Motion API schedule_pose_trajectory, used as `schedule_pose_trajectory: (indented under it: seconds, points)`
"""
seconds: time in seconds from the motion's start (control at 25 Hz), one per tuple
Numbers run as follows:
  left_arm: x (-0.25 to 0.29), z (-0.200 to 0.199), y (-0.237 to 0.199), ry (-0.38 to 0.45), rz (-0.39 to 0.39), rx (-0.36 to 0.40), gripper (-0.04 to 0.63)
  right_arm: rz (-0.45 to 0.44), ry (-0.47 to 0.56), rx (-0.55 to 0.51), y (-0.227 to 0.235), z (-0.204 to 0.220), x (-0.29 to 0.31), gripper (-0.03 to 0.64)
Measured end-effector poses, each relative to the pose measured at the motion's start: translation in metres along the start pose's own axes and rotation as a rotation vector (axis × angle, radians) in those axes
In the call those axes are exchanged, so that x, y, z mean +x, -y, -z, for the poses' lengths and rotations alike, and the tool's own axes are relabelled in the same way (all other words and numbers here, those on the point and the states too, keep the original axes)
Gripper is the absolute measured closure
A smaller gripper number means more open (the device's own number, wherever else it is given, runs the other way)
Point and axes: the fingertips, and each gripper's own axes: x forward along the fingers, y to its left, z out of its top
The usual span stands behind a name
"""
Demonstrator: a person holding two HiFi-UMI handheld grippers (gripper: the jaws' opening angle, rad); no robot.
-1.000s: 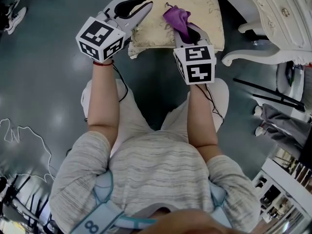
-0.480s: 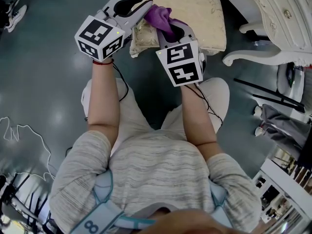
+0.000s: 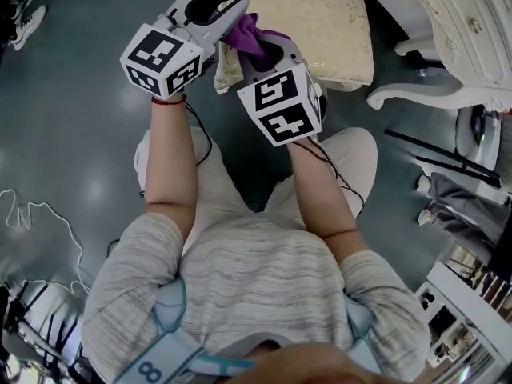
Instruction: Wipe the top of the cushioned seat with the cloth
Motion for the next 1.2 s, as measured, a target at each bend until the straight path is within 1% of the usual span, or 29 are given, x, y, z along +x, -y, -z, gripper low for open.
schedule_pose_trajectory:
  seconds: [0.48,0.84,0.92,1.04,1.2]
  points:
    - [0.001,-0.001,0.0,-0.005,-0.005,0.006,0.512,-0.089,0.041,-0.036,-0.032,-0.011,0.003,0.549]
    - [0.0,-0.005,0.0,0.001,-0.008,0.018,0.512,-0.192,0.072,-0.037,-0.049,-0.01,-0.002,0.549]
    - [0.0,-0.009,0.002,0.008,-0.007,0.023,0.512,-0.218,0.081,-0.018,-0.049,-0.007,-0.006,0.549]
    - [0.0,-0.016,0.005,0.025,-0.004,0.025,0.512,-0.248,0.101,0.043,-0.042,-0.001,-0.016,0.551]
    - [0.001,-0.015,0.005,0.02,-0.002,0.027,0.512,-0.225,0.11,0.099,-0.019,0.012,-0.026,0.551]
